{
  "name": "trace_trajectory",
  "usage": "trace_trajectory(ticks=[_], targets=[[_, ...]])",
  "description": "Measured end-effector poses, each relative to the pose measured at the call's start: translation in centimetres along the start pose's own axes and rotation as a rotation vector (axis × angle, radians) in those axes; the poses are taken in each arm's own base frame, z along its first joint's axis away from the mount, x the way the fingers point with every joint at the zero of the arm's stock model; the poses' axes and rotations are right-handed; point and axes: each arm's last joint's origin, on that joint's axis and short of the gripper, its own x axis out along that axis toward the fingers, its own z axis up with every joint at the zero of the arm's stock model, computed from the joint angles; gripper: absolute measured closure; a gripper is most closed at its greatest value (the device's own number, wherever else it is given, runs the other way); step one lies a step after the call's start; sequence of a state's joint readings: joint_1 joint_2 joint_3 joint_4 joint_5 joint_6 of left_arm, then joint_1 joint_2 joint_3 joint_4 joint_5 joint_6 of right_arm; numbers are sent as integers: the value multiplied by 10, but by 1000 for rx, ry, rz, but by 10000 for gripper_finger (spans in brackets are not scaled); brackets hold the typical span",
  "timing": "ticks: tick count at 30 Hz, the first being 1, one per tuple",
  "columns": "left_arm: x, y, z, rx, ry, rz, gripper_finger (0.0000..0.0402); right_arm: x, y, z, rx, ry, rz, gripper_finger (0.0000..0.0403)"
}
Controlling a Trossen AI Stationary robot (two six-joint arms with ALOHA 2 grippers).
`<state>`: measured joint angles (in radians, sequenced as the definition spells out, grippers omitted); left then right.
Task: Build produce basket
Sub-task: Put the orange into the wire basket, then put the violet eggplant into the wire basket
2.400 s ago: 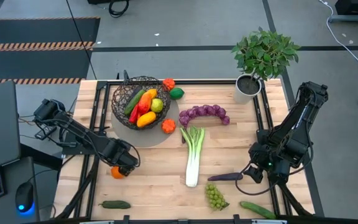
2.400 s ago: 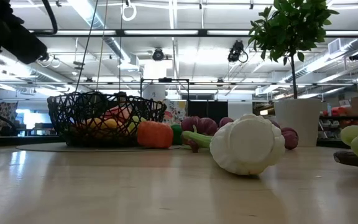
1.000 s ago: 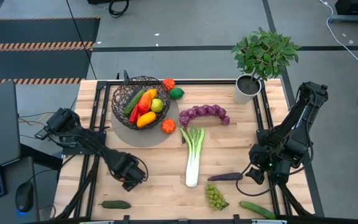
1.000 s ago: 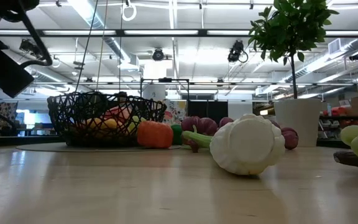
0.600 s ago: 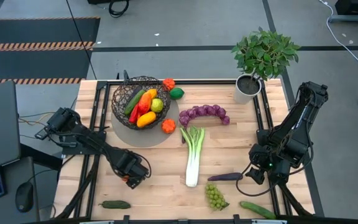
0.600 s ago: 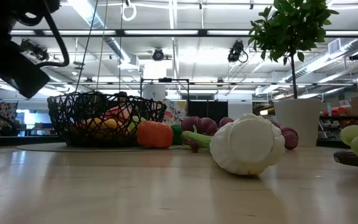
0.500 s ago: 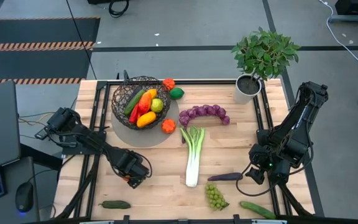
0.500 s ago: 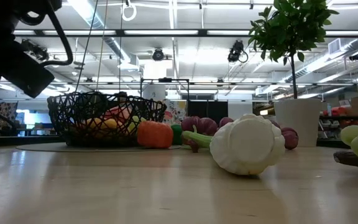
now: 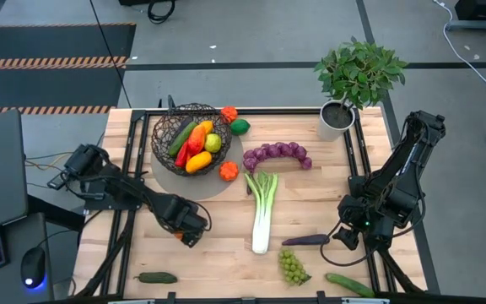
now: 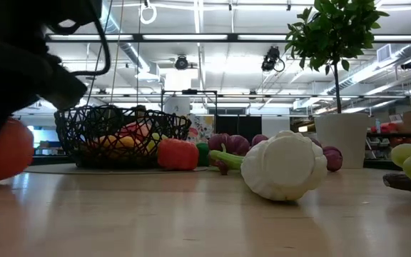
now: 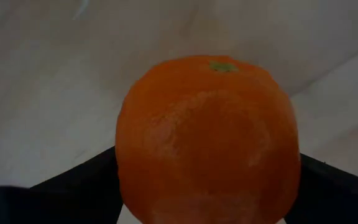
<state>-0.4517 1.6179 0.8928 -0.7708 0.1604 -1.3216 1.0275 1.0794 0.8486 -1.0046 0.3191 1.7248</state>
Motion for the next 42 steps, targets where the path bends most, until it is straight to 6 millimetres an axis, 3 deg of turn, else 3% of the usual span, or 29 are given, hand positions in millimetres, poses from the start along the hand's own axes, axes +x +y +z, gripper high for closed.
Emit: trace_trajectory(ticks=[9, 16, 21, 26, 29, 34, 42], targets=[[-38, -16, 22, 24, -163, -75, 91, 0, 0, 0, 0, 4, -1, 58], [-102, -27, 57, 90, -334, -73, 89, 0, 0, 0, 1, 5, -1, 58], [-156, -8, 90, 95, -469, 54, 87, 0, 0, 1, 10, -15, 1, 58], [-193, 22, 123, 129, -513, 131, 71, 1, 1, 5, 43, -61, 4, 58], [-202, 41, 138, 161, -502, 181, 55, 1, 1, 6, 52, -65, 3, 58], [-202, 66, 155, 229, -422, 265, 46, 2, 1, 8, 67, -86, 3, 58], [-190, 83, 185, 215, -366, 272, 45, 2, 1, 15, 152, -222, 23, 58]])
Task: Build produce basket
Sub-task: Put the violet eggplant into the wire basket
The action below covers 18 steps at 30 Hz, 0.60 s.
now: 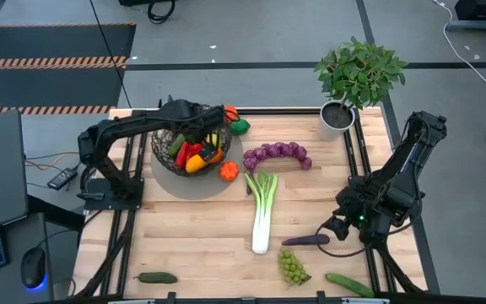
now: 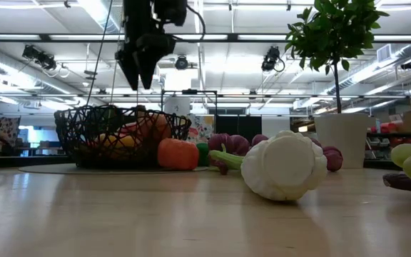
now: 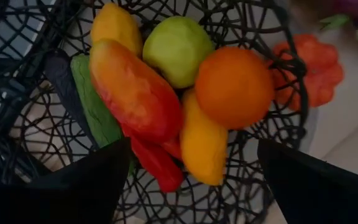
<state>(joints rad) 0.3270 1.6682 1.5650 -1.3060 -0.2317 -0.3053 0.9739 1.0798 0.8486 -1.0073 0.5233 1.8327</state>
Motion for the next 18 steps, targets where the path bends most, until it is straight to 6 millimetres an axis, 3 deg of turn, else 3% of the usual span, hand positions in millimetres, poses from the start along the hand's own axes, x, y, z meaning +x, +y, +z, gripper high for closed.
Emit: trace_trajectory(ticks=[5, 9, 13, 18], targets=[[10, 6, 5, 18, 35, 16, 45, 7, 2, 14, 64, -67, -22, 58], [4, 12, 6, 47, 35, 17, 45, 17, 9, 37, 89, -156, -20, 58], [-28, 22, 15, 62, -78, -5, 45, 32, 18, 78, 13, -244, 4, 58], [-84, 36, 18, 40, -368, -81, 45, 55, 19, 136, -108, -327, 4, 58]])
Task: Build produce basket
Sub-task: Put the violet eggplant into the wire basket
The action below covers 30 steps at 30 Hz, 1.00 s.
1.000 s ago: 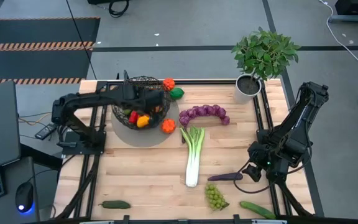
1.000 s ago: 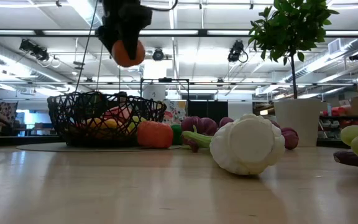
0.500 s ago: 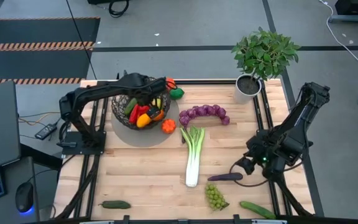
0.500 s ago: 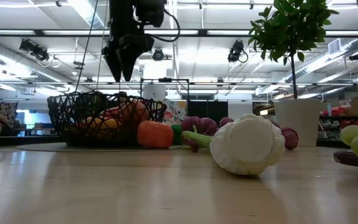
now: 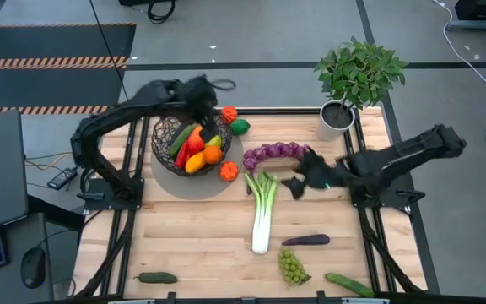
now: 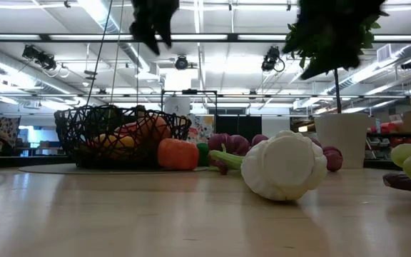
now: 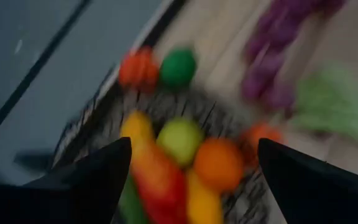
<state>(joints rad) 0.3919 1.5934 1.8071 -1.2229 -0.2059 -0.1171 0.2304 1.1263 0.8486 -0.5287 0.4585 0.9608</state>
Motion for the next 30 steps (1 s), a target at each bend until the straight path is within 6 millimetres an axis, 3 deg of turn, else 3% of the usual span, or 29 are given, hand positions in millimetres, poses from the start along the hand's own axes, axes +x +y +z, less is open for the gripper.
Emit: trace_trajectory(ticks=[6, 11, 15, 19, 23, 26, 30], targets=[[-46, 13, -1, -76, -225, -95, 45, 47, -16, 25, 19, 106, 19, 58], [-73, 18, -10, -153, -298, -120, 45, 74, -25, 22, 60, 257, 18, 58], [-92, 12, -19, -209, -335, -177, 45, 84, -29, 10, 88, 446, 35, 58], [-107, -3, -26, -236, -362, -259, 45, 77, -32, -2, 68, 613, 35, 58], [-116, -25, -26, -254, -403, -367, 45, 60, -33, -5, 1, 662, 46, 58], [-122, -46, -21, -314, -446, -463, 45, 44, -32, -5, -36, 661, 67, 58], [-121, -83, -20, -446, -489, -458, 45, 25, -31, -8, -118, 666, 93, 58]])
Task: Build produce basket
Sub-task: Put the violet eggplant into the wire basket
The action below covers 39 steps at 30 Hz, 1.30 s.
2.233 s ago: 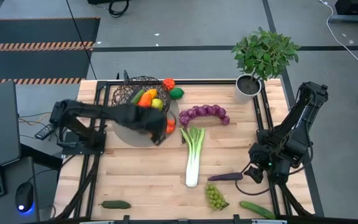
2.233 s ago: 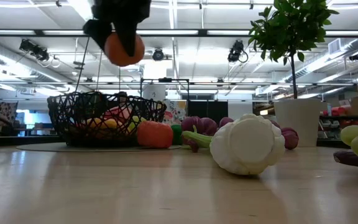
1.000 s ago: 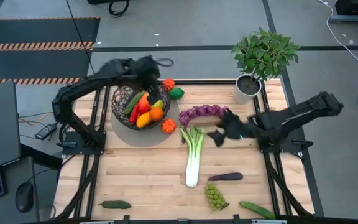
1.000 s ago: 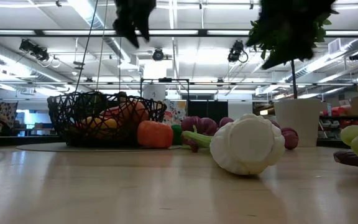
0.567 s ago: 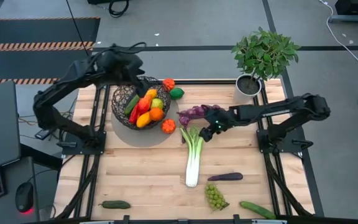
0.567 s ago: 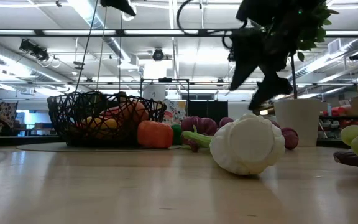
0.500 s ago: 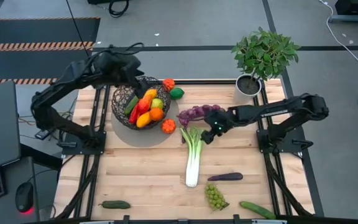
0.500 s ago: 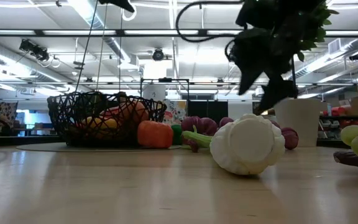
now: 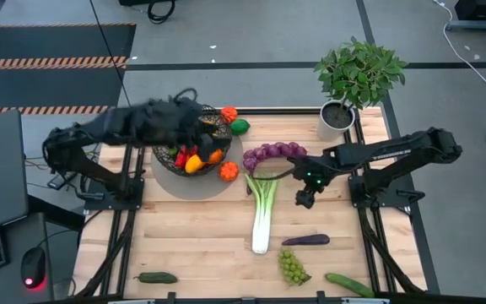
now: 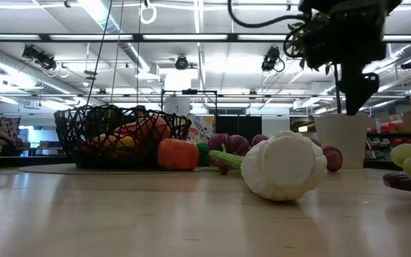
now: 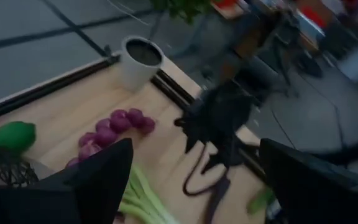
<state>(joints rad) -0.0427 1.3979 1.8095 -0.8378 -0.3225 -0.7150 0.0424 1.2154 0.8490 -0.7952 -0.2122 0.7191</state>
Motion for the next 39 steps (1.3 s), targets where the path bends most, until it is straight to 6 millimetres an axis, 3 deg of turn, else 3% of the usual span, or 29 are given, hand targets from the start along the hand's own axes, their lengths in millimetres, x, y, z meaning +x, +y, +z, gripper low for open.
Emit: trace_trajectory(ticks=[8, 15, 20, 27, 33, 39], targets=[[50, -49, -66, -147, -43, 158, 45, 5, 12, -34, -257, 95, -47, 58], [84, -79, -109, -286, -17, 104, 45, 16, 29, -58, -494, 83, -25, 58], [86, -92, -124, -359, -12, 59, 45, 31, 39, -77, -594, 53, 69, 58], [78, -103, -141, -396, -20, 50, 45, 47, 39, -103, -562, 54, 123, 58], [76, -107, -147, -404, -24, 48, 45, 52, 37, -128, -646, 34, 66, 58], [78, -105, -144, -428, -33, 53, 45, 61, 26, -137, -640, -39, -13, 58]])
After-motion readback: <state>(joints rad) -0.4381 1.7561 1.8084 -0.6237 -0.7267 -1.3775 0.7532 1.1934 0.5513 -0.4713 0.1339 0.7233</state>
